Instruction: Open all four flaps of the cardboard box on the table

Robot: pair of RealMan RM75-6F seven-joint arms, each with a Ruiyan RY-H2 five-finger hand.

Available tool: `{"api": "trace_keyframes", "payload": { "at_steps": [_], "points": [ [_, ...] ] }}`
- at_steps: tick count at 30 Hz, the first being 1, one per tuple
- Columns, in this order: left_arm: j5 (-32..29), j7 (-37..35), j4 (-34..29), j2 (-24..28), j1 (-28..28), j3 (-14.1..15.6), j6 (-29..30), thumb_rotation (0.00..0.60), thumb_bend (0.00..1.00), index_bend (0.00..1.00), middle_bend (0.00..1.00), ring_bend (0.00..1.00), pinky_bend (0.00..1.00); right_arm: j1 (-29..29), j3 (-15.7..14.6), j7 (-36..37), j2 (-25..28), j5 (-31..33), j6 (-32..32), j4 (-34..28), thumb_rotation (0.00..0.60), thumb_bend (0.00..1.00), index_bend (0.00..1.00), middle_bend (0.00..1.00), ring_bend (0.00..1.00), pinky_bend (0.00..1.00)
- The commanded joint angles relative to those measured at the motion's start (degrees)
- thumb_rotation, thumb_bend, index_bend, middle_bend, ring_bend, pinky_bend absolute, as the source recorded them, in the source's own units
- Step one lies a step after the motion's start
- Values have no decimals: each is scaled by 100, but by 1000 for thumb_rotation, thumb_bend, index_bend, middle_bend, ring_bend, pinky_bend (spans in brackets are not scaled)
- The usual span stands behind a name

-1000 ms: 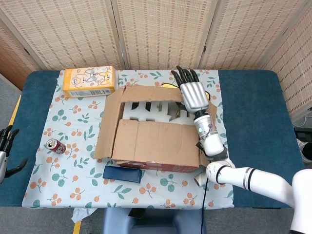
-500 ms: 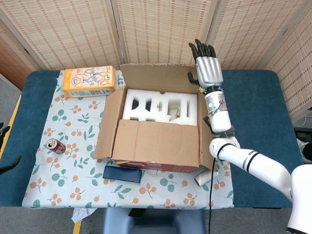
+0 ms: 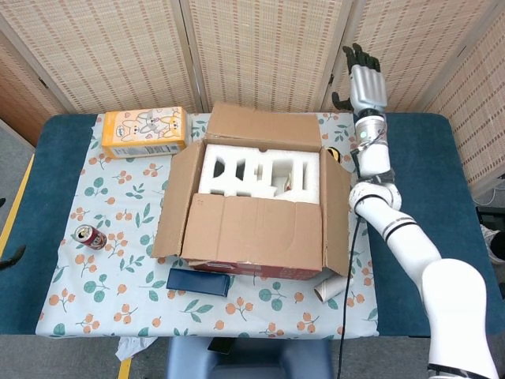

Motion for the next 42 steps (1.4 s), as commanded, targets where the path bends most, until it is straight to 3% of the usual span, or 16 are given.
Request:
{"api": "trace_keyframes", "payload": {
  "at_steps": [1,3,6,11,13,17,23,33,42],
  "points": [
    [8,78,33,-37,-13,0,-12,600,346,0,0,0,0,-953,120,1221,1292,-281,-932,-3078,600,446,0,0,0,0],
    [-7,170,27,-58,-22,-3,-36,600,347,0,0,0,0,-1345,140,1479,1906,-184,-1107,-4109,600,447,0,0,0,0],
    [-33,271,7,-72,-24,-24,-35,600,347,0,0,0,0,-1779,309,2068,2519,56,-1557,-5092,600,447,0,0,0,1],
    [-89,272,-6,-80,6,-82,20,600,347,0,0,0,0,-2328,826,2768,2751,-35,-2251,-5668,600,447,0,0,0,95],
    [-97,284,-16,-79,13,-86,15,600,346,0,0,0,0,-2586,1165,3009,2715,-83,-2651,-5811,600,447,0,0,0,167],
    [-92,280,-4,-75,13,-88,-7,600,346,0,0,0,0,-3017,1804,3018,2501,-197,-3366,-5810,600,447,0,0,0,212],
    [-114,254,23,-78,-3,-94,-84,600,346,0,0,0,0,-3253,2249,2780,2145,-218,-3760,-5573,600,446,0,0,0,239],
    [-105,242,17,-74,0,-107,-98,600,346,0,0,0,0,-3720,2744,2042,1621,-121,-4439,-5308,600,447,0,0,0,248],
    [-66,203,16,-64,11,-108,-74,600,347,0,0,0,0,-3601,2744,1666,1426,14,-4714,-5090,600,447,0,0,0,248]
  ]
}}
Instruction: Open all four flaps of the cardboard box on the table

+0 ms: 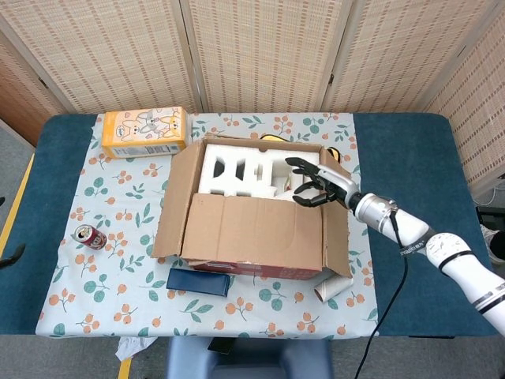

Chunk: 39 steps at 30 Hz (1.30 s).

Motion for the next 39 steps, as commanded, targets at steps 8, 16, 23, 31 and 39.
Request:
{"api": "trace_keyframes", "payload": {
  "at_steps": [8,16,23,31,39],
  "points": [
    [3,21,-4,-3,2,-3,-6,600,347,0,0,0,0,99,-173,-191,18,93,-139,91,600,447,0,0,0,249],
    [-20,100,0,-28,-16,-8,-52,600,347,0,0,0,0,-2,-196,-399,80,196,-259,-30,600,447,0,0,0,254],
    [-75,98,47,-51,-42,-28,-136,600,347,0,0,0,0,-172,-156,-460,213,347,-344,-296,600,447,0,0,0,264],
    [-17,125,66,-70,-75,4,-175,600,347,0,0,0,0,-249,-117,-429,383,497,-373,-540,600,447,0,0,0,265],
    [18,128,59,-66,-75,19,-160,600,347,0,0,0,0,-507,166,-524,588,534,-78,-1245,600,447,0,0,0,264]
  ]
}}
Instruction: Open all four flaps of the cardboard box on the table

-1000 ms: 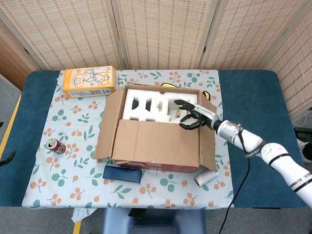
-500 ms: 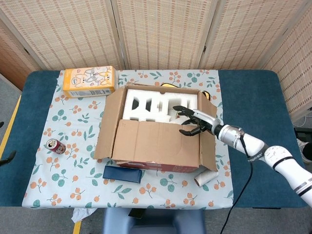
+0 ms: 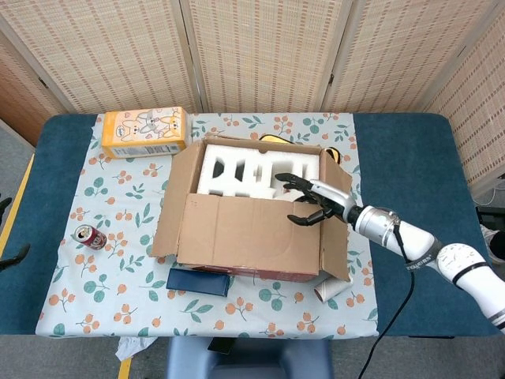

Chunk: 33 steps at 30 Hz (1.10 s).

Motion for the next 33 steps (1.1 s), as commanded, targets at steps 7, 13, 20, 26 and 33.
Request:
{"api": "trace_keyframes", "payload": {
  "at_steps": [7,13,20,26,33],
  "points": [
    [14,66,-4,-21,-26,21,-44,600,347,0,0,0,0,-441,356,26,497,-70,585,-1205,600,446,0,0,0,265],
    [83,123,-22,-41,-56,61,-59,600,347,0,0,0,0,-709,500,187,937,-225,1169,-2127,600,447,0,0,0,265],
    [90,313,-31,-85,-65,73,-27,600,347,0,0,0,0,-1304,664,369,1335,-468,1746,-3308,600,447,0,0,0,291],
    [156,455,-97,-110,-76,106,18,600,347,0,0,0,0,-1905,574,244,1480,-998,1934,-4202,600,447,0,0,0,294],
    [233,444,-123,-99,-65,119,121,600,347,0,0,0,0,-2250,447,189,1480,-1540,1897,-4567,600,447,0,0,0,295]
  ]
}}
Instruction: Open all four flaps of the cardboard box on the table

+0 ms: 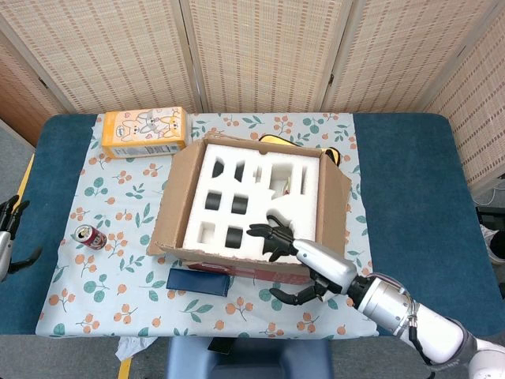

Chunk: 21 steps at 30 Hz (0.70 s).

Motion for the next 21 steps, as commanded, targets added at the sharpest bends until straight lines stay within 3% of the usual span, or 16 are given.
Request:
{"api": "trace_keyframes", "payload": {
  "at_steps": [1,8,12,14,17,21],
  "points": [
    [17,49,-2,-8,6,5,35,600,347,0,0,0,0,-162,-8,-25,-71,-221,-154,-8,600,447,0,0,0,295],
    [66,-11,-37,14,8,25,66,600,347,0,0,0,0,-493,-91,-201,-187,-551,-395,-8,600,447,0,0,0,295],
    [95,-54,-52,34,12,48,65,600,347,0,0,0,0,-592,-295,-498,-150,-952,108,-8,600,447,0,0,0,260],
    [109,-45,-60,41,6,62,50,600,347,0,0,0,0,-585,-592,-853,-100,-1344,626,69,600,447,0,0,0,195],
    [78,92,-82,40,15,55,68,600,347,0,0,0,0,-411,-1291,-1466,-150,-1871,1506,444,600,446,0,0,0,113],
    [75,137,-179,69,37,58,104,600,347,0,0,0,0,-275,-2052,-2046,-470,-2455,2546,1015,600,447,0,0,0,65]
  ]
}}
